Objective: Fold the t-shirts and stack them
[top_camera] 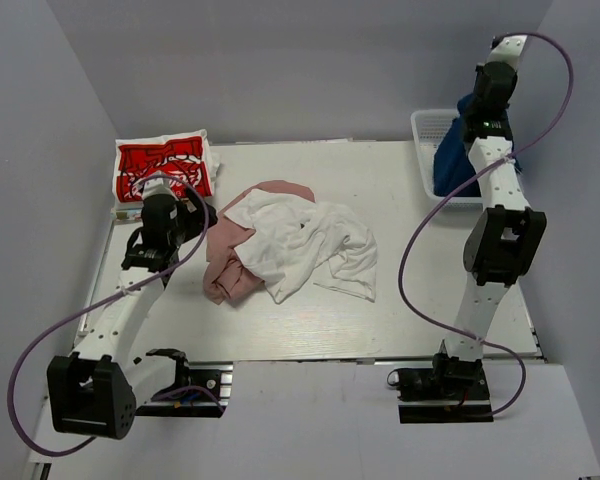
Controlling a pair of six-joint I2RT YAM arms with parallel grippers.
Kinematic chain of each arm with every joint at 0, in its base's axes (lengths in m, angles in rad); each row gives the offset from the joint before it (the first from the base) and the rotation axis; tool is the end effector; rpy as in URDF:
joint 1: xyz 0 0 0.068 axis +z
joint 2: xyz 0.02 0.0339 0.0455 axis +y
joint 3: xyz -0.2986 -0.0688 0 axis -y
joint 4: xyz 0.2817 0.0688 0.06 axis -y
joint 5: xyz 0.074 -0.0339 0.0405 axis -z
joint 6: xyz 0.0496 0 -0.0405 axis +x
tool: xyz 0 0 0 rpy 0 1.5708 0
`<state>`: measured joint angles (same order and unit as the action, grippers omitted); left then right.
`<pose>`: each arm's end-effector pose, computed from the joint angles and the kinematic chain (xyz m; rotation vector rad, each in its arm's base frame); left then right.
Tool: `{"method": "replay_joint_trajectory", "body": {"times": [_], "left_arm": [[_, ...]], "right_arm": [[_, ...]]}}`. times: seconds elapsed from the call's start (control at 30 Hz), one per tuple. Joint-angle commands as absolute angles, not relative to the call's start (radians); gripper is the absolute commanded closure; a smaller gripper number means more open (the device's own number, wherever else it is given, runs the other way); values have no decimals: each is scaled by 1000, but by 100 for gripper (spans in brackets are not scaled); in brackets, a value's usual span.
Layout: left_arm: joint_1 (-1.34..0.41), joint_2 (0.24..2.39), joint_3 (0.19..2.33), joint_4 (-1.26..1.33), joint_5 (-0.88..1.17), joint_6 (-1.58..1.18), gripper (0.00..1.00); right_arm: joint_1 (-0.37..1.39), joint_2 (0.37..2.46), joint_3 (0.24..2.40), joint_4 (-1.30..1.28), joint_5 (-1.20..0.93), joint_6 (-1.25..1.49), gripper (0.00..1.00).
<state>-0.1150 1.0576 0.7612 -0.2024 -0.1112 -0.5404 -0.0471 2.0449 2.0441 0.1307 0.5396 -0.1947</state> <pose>0.2675 -0.0254 0.2898 -0.5057 2.0164 -0.2878 0.5518 -0.0515 0.4540 0.3408 1.4467 -0.5839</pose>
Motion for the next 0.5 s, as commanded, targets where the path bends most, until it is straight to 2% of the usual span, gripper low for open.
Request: {"method": "replay_joint_trajectory", "body": {"times": [0.0, 0.03, 0.07, 0.2, 0.27, 0.37, 0.4, 0.47], "left_arm": [[-118, 1087, 830, -215, -72, -551, 0], [-118, 1088, 830, -228, -61, -551, 0], [-118, 1098, 839, -229, -61, -551, 0], [-118, 1098, 830, -250, -37, -561, 0], [-118, 1085, 821, -262, -37, -561, 0], [-118, 1056, 785, -272, -37, -561, 0], [-118, 1028, 775, -272, -37, -571, 0], [-118, 999, 736, -272, -37, -595, 0]], "right_arm": [[-84, 2061, 1997, 65, 405, -77, 80], [-86, 2083, 2005, 4, 393, -31, 56], [-87, 2092, 2013, -39, 384, -12, 10], [-75, 2060, 2071, -213, 247, -6, 10], [-58, 1955, 2011, -206, 117, -18, 10], [-2, 1782, 1782, -147, 10, -76, 10], [76, 1710, 1659, -124, 9, -75, 10], [112, 1607, 1456, 32, -56, -54, 10]]}}
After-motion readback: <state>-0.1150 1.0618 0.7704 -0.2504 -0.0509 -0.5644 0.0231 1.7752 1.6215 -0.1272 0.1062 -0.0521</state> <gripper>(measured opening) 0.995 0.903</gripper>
